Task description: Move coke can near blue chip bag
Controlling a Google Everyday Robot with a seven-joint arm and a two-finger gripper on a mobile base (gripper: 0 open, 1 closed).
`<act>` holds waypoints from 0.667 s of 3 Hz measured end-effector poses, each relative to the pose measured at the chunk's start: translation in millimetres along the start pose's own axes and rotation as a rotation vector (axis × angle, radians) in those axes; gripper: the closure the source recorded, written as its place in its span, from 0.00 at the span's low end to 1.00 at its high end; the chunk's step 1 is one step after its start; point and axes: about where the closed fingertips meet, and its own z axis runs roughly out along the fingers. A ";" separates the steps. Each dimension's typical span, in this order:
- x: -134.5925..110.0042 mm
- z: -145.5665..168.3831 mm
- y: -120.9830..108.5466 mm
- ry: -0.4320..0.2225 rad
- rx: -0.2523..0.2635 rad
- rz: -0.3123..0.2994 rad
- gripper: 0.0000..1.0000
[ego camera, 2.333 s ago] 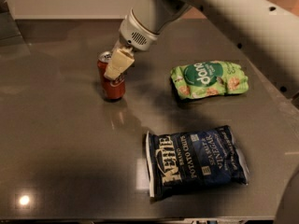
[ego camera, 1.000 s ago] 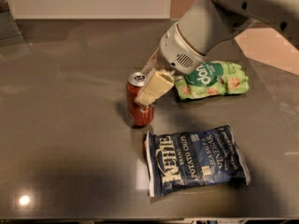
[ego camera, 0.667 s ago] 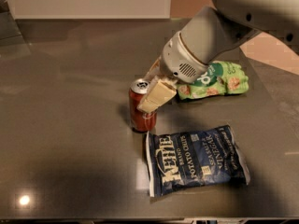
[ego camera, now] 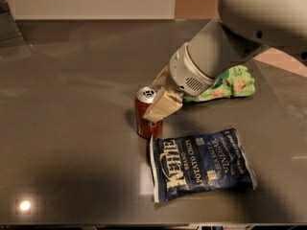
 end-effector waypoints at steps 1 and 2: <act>-1.6 0.4 0.7 0.000 -0.002 -0.003 0.13; -2.7 0.7 1.7 0.001 -0.002 -0.006 0.00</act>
Offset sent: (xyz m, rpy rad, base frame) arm -0.0004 0.0014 0.0004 0.0000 -0.0004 0.0028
